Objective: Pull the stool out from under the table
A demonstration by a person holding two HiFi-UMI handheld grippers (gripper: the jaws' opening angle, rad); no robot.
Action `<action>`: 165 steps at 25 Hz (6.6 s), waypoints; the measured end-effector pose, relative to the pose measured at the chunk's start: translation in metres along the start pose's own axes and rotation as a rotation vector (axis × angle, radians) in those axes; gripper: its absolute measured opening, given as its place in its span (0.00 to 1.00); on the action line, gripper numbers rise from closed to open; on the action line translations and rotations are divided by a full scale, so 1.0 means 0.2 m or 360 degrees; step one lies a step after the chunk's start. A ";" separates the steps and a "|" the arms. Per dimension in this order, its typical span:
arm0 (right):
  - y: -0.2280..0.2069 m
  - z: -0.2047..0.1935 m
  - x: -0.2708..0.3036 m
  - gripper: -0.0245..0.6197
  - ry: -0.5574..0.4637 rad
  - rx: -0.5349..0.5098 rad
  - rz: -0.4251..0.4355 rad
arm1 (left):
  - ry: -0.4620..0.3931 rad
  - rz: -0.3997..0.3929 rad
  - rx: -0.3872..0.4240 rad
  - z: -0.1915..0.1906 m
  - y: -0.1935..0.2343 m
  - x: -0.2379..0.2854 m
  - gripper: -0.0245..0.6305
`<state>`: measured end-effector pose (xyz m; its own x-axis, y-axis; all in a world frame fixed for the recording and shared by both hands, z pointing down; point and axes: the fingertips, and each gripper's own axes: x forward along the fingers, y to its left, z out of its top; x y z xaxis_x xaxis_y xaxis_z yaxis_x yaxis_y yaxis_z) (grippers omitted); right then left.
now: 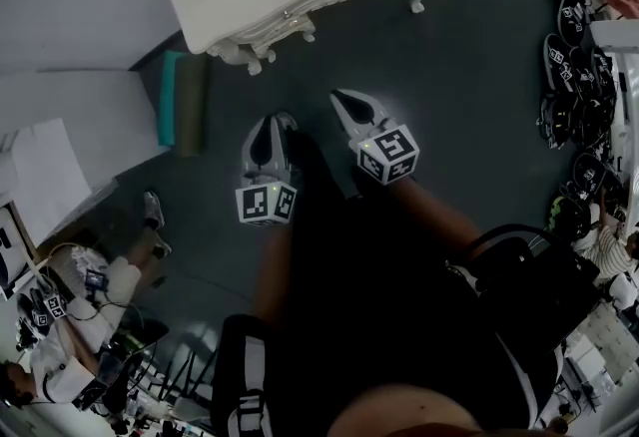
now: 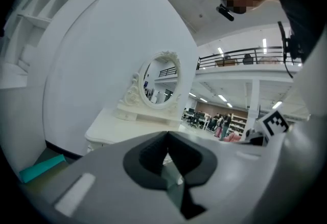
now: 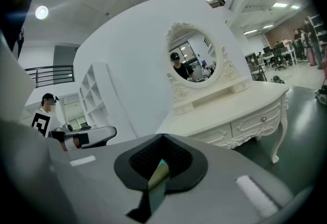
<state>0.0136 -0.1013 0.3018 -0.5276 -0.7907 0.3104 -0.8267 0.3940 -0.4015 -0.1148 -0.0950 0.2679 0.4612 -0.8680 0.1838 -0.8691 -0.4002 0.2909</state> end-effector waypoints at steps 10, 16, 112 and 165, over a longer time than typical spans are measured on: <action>-0.17 -0.25 0.47 0.04 0.0048 0.0213 -0.0119 | 0.0072 -0.0019 -0.0102 -0.18 0.38 0.33 0.05; -0.28 -0.44 0.68 0.04 0.0051 0.0284 -0.0153 | 0.0082 -0.0064 -0.0089 -0.34 0.52 0.45 0.05; -1.27 -2.21 1.83 0.82 -0.0396 0.1899 0.0336 | 0.0013 -0.0062 -0.0195 -1.38 0.96 0.68 0.05; -1.02 -3.14 -0.27 0.82 -0.0307 0.1862 0.0437 | -0.0006 -0.0176 -0.0141 -1.76 -0.27 -0.53 0.05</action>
<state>0.0872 0.1554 0.9084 -0.5376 -0.8432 -0.0004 0.0356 -0.0223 -0.9991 -0.0537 0.1213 0.5632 0.5525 -0.8212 0.1427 -0.7937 -0.4660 0.3910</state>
